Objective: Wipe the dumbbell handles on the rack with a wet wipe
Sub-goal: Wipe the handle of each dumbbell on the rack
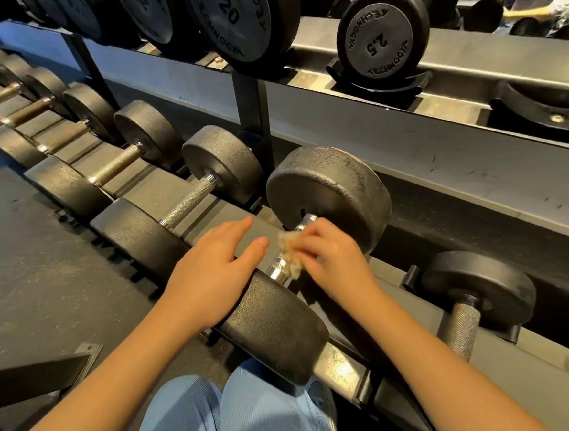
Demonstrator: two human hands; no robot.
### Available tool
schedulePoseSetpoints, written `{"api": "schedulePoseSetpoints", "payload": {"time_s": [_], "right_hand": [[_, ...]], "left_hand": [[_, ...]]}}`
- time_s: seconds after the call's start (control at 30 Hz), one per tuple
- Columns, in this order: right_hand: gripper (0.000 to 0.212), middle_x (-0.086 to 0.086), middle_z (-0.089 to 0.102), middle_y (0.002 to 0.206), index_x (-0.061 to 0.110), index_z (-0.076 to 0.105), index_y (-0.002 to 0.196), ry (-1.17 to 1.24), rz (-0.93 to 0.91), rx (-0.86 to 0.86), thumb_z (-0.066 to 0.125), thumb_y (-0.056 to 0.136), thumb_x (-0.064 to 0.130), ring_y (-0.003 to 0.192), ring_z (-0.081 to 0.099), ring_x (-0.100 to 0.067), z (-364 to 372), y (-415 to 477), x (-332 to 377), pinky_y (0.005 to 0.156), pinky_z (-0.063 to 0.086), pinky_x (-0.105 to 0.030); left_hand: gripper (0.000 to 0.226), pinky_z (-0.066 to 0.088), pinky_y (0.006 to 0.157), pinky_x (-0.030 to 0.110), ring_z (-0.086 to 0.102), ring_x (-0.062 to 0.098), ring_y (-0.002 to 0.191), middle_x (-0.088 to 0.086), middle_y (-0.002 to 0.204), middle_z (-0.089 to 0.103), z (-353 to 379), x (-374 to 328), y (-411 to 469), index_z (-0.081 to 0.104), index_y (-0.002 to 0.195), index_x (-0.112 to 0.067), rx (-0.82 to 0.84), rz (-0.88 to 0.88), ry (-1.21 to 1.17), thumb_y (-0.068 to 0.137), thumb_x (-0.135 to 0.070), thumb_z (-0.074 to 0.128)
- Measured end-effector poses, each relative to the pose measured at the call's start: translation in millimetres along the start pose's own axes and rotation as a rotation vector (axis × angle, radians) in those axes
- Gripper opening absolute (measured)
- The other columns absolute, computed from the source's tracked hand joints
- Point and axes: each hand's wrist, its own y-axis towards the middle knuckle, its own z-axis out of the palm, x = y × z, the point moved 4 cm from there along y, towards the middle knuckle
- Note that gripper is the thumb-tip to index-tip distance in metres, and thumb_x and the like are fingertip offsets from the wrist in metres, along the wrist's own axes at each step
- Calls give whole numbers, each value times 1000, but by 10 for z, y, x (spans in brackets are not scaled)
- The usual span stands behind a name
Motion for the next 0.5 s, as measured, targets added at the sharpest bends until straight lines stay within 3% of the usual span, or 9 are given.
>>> {"api": "schedulePoseSetpoints", "payload": {"time_s": [0.1,0.2,0.33,0.5], "right_hand": [[13,12,49,86,8,68,96,-62,195,-114,63,89,18,74,47,0,-35,122,-81,66,47,-27],[11,-3,58,90,6,71,90,-147,17,-64,67,83,13,81,55,-19,8,50,60,65,50,-31],[19,-4,61,98,9,73,97,-49,-60,139,71,81,19,92,58,-20,16,-85,102,76,51,-30],[14,-10,55,105,6,69,95,-176,107,-54,69,84,15,89,55,-21,-5,65,-59,65,55,-39]], "left_hand": [[66,27,113,33,30,7,138,-8,152,33,7,2,-4,31,147,-26,-12,0,-3,92,-62,32],[71,29,112,32,31,7,137,-9,151,34,7,15,-4,31,147,-26,-7,0,-9,88,-64,31],[78,31,112,36,32,7,137,-9,151,35,-2,2,2,32,147,-26,-10,-4,-28,79,-65,25],[76,32,111,38,33,8,136,-9,151,35,-3,-8,-16,32,147,-26,-16,-10,-28,82,-65,27]]}}
